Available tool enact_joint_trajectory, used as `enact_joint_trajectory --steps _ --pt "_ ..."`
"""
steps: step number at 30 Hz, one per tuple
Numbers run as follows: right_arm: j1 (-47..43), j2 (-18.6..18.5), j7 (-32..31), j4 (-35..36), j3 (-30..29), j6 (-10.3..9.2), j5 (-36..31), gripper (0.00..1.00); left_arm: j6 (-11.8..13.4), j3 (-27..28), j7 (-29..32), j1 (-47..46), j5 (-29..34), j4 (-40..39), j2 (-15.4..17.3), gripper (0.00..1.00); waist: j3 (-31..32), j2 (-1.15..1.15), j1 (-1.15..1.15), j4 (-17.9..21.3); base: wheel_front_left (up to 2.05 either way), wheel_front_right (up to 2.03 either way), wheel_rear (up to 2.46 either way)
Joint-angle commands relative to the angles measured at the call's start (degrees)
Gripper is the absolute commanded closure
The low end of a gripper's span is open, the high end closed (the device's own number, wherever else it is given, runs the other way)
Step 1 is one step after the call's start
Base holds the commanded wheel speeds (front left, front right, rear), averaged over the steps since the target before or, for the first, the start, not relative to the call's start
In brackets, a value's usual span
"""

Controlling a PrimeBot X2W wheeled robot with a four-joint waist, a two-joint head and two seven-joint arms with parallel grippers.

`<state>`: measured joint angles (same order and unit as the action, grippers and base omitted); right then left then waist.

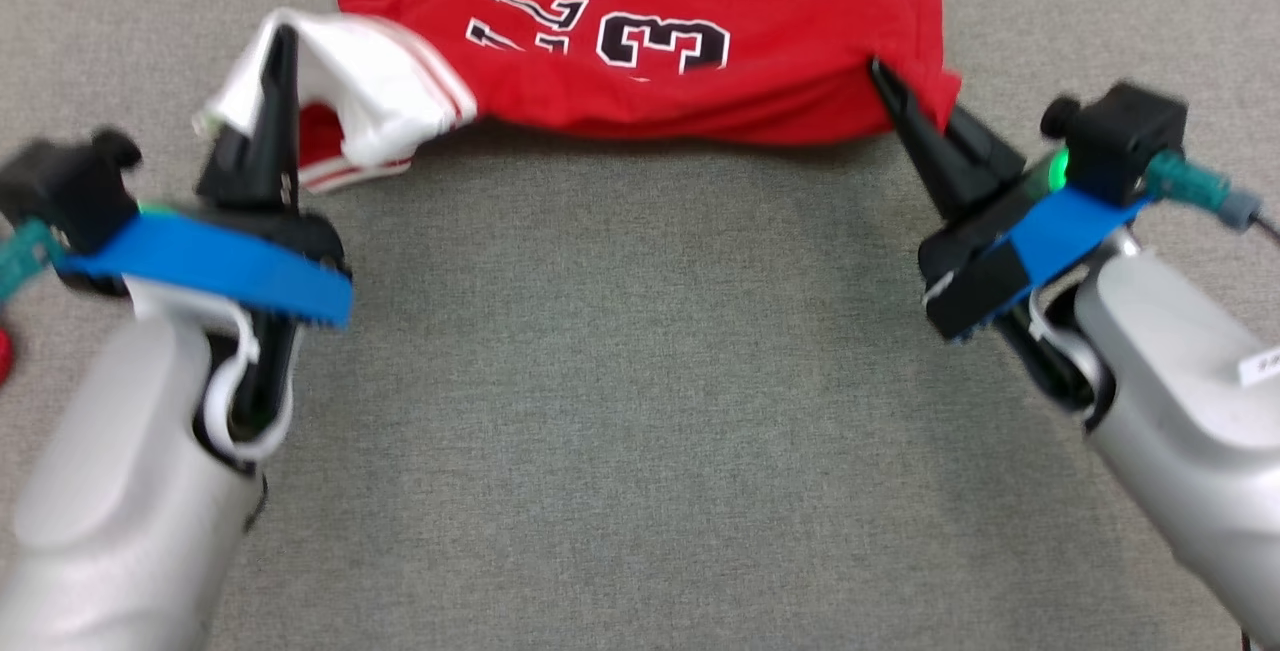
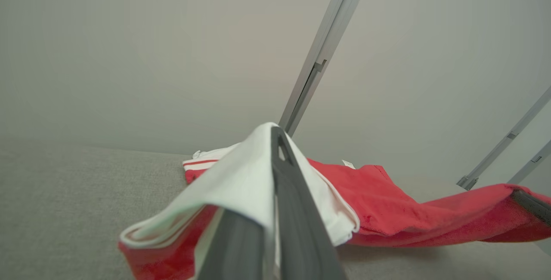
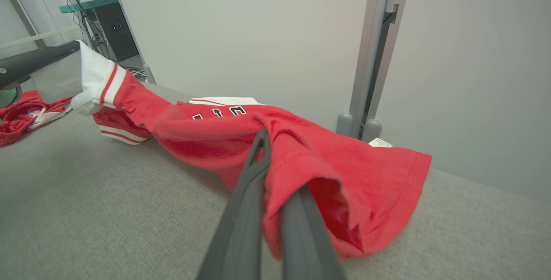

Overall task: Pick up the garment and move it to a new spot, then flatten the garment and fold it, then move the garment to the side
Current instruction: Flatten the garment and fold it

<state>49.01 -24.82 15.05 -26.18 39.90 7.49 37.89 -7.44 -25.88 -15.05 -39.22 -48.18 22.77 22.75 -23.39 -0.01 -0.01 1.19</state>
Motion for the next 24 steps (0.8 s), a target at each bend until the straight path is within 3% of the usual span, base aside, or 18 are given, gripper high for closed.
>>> enact_joint_trajectory --steps 1,12,17,24 --pt "-1.7 -0.4 0.2 0.6 0.1 0.01 0.3 1.00 -0.1 0.7 -0.1 1.9 0.4 -0.8 -0.4 1.00 0.8 0.01 0.01 0.5 0.00 0.00 0.00" --pt "-21.4 -2.6 0.2 6.8 -0.7 0.01 2.2 1.00 0.6 6.2 -0.2 25.4 2.6 -6.4 -3.8 1.00 8.7 0.01 0.01 0.4 0.00 0.00 0.00" --pt "-29.1 -3.8 0.2 9.1 -0.7 0.01 2.7 1.00 1.4 6.2 -0.2 32.9 3.4 -8.2 -4.9 1.00 12.0 0.01 0.01 0.2 0.00 0.00 0.00" --pt "-38.1 -6.2 0.2 12.2 -0.2 0.01 3.5 1.00 3.0 5.6 1.0 41.4 2.3 -10.9 -4.1 1.00 15.8 0.01 0.01 0.4 0.00 0.00 0.00"
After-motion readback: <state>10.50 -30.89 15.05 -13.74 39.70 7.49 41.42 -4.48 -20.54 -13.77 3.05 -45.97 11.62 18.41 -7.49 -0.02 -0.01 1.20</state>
